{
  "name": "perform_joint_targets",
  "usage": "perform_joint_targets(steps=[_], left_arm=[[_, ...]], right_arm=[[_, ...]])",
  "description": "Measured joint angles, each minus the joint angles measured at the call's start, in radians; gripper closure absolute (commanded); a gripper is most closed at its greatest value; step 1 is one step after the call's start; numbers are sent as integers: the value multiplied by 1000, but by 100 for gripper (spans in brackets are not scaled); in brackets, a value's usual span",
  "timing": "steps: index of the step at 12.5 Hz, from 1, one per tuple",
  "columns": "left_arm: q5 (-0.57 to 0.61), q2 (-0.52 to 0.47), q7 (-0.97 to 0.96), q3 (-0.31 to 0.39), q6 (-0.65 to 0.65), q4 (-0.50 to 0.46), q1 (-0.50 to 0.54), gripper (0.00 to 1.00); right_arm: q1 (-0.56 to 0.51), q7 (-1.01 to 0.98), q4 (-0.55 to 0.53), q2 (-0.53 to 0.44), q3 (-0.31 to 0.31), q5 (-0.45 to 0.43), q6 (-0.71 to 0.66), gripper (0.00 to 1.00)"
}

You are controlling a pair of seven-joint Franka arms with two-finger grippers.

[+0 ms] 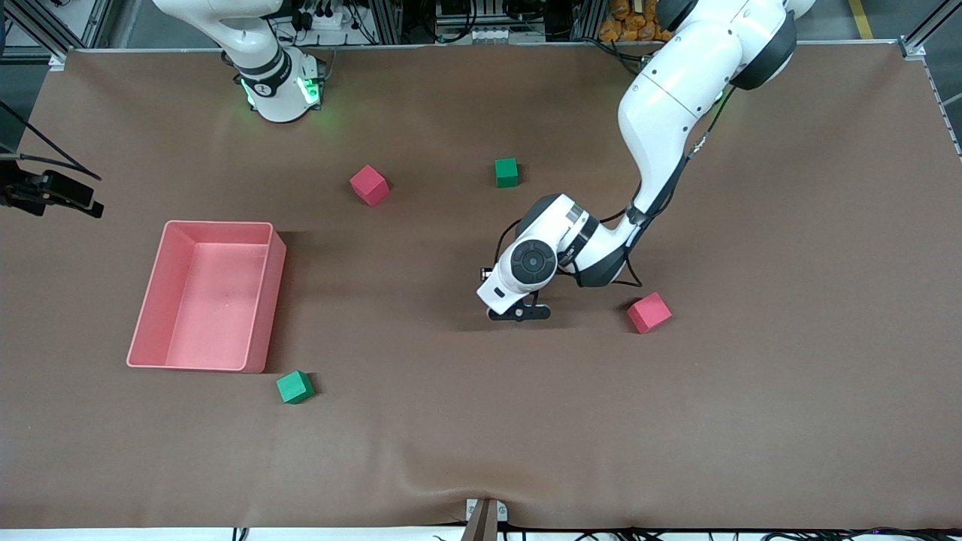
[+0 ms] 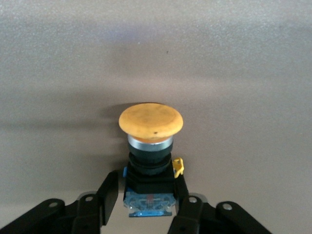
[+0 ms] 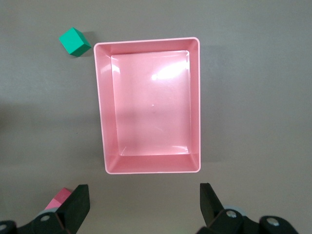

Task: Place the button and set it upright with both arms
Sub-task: 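Move the button with the left gripper toward the table middle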

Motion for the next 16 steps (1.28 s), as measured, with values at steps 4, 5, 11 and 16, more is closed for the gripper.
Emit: perform_joint_targets(steps=[4, 5, 11, 16], left_arm=[[0, 1, -64, 0, 0, 2, 0, 100], [0, 1, -86, 0, 0, 5, 0, 100], [3, -18, -342, -5, 10, 85, -97, 100], [143, -39, -596, 200, 81, 112, -402, 100]], right_arm=[[-29, 0, 24, -17, 54, 0, -69, 0], [-29, 0, 33, -21, 65, -2, -92, 0], [-30, 87, 115, -38, 193, -6, -146, 0], [-41, 89, 187, -11, 197, -5, -164, 0]])
